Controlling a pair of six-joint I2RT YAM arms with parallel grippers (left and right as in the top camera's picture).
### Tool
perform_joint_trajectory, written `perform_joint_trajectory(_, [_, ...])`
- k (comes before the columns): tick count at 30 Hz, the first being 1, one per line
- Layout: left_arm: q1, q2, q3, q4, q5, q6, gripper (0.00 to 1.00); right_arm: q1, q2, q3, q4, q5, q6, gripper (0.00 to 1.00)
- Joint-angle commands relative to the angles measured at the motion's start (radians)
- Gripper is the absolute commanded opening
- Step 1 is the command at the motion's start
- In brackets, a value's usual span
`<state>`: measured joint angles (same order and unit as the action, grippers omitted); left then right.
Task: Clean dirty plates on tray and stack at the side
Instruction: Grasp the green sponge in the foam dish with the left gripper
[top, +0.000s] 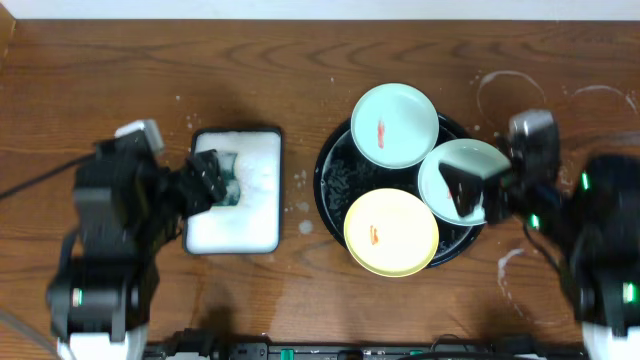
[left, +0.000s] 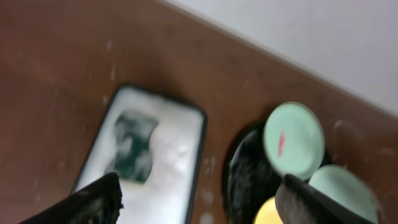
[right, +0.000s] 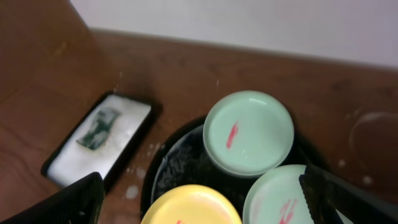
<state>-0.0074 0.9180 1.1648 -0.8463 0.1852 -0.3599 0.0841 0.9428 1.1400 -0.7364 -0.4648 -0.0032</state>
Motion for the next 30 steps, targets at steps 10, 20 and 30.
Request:
perform_joint_trajectory(10, [0.004, 0.299, 0.024, -0.171, 0.025, 0.047, 0.8, 0.009, 0.373, 0.089, -0.071, -0.226, 0.018, 0.99])
perform_joint_trajectory(20, [-0.055, 0.603, -0.005, -0.125, -0.222, 0.18, 0.71, 0.036, 0.384, 0.089, -0.095, -0.22, -0.013, 0.99])
perform_joint_trajectory(30, [-0.054, 0.898, -0.005, 0.128, -0.232, 0.18, 0.62, 0.068, 0.384, 0.089, -0.119, -0.22, -0.013, 0.92])
